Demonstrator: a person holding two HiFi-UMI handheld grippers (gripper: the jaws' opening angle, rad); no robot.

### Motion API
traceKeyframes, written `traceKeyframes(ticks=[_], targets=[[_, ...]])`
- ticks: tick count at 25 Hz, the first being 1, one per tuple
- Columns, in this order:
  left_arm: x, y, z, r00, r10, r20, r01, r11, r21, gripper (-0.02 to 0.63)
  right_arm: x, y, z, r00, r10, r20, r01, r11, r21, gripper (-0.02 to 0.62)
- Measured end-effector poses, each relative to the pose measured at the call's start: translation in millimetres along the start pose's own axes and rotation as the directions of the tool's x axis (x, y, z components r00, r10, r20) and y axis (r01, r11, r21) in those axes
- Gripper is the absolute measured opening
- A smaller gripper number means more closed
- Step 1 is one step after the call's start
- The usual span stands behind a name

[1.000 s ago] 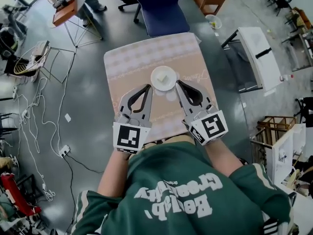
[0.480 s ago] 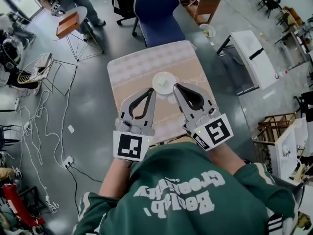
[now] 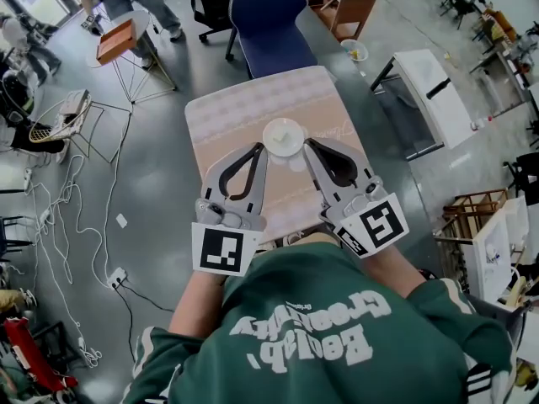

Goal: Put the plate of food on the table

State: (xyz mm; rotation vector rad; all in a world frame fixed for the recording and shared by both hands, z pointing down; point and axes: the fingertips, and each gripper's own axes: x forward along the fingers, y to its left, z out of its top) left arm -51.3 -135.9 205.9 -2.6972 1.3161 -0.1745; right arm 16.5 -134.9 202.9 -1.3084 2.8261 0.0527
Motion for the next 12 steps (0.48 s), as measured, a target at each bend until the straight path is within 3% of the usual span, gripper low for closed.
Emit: traceKeyframes(ticks=[12], targets=[[-4.3, -1.8, 7.8, 1.000, -0.003, 0.019, 0.003, 1.000, 0.023, 0.009, -8.1, 0.1, -4.6, 1.000, -0.015, -0.021, 0.015, 1.000, 0.008, 0.015]])
